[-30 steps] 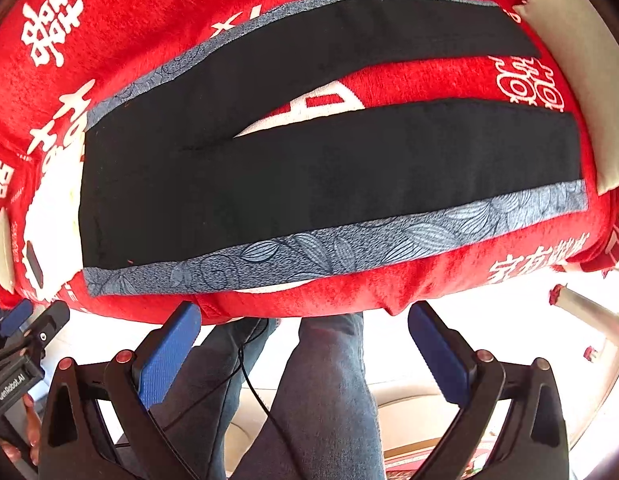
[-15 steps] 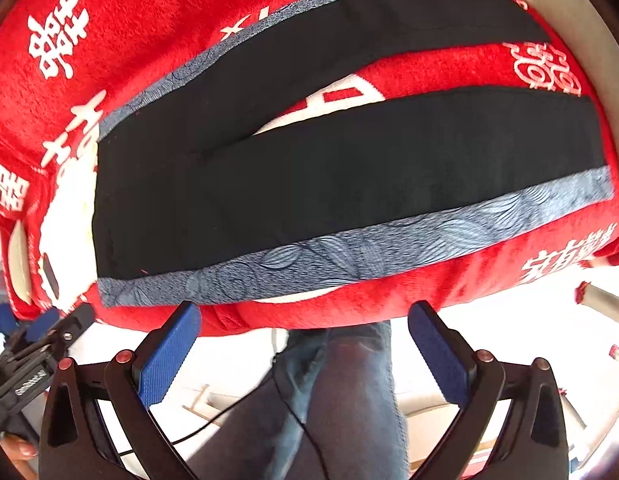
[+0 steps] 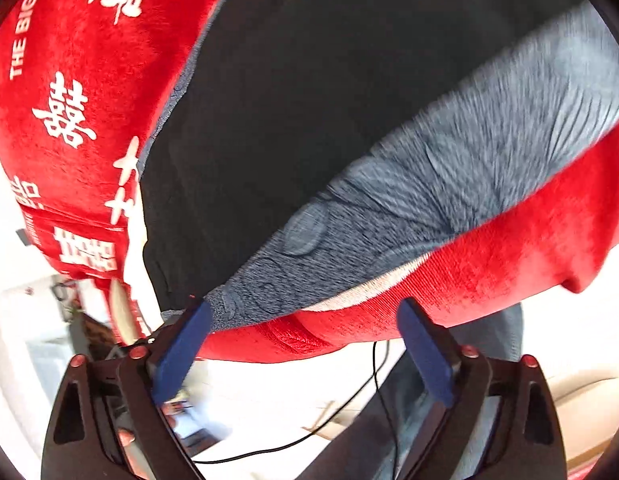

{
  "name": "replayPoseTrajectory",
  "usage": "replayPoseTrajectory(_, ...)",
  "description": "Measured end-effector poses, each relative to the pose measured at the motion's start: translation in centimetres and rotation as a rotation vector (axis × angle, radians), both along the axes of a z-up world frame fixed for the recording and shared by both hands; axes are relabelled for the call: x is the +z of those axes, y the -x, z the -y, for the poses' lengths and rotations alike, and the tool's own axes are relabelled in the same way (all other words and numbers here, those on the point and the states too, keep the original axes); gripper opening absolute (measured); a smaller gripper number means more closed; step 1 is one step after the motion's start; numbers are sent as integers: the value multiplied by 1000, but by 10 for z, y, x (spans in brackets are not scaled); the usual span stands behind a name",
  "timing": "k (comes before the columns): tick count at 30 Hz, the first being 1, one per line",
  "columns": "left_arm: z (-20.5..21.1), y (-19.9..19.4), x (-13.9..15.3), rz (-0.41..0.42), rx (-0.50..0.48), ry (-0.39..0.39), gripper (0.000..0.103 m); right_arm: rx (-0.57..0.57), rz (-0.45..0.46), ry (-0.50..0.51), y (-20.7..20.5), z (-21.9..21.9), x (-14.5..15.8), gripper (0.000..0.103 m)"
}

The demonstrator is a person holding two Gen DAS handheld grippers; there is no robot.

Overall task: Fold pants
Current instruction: 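Grasp the grey-trimmed trouser edge with the right gripper and lift it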

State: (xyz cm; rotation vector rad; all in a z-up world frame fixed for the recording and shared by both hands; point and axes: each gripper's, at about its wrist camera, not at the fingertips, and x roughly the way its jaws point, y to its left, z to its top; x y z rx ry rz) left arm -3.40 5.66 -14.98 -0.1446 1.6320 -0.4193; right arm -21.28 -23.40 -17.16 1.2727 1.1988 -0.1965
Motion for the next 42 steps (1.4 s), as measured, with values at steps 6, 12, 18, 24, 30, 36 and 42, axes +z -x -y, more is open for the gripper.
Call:
replayPoseTrajectory(6,3,7,-12,-13,9,41,93,-51,94,-54,11,0,-19,89)
replayPoseTrajectory(12,8,6,-21,-24,-1,66,93,-122,195,-83,13,1,-16,84)
replayPoseTrajectory(18,15,4,-27,-52,17,91,93,-223,243,-175,11,5,-27,78)
replayPoseTrajectory(24,14,3,-24,-85,70,161,94,-294,241,-259,0,13,-26,8)
replayPoseTrajectory(30,10,-10,-25,-119,209,253,94,-252,304,-262,-9,18,10,8)
replayPoseTrajectory(36,-11,-30,-29,-97,330,253,44,-258,300,-277,-4,19,16,8)
replayPoseTrajectory(42,-8,-47,-1,-14,224,223,25,-227,221,-213,-6,20,17,8)
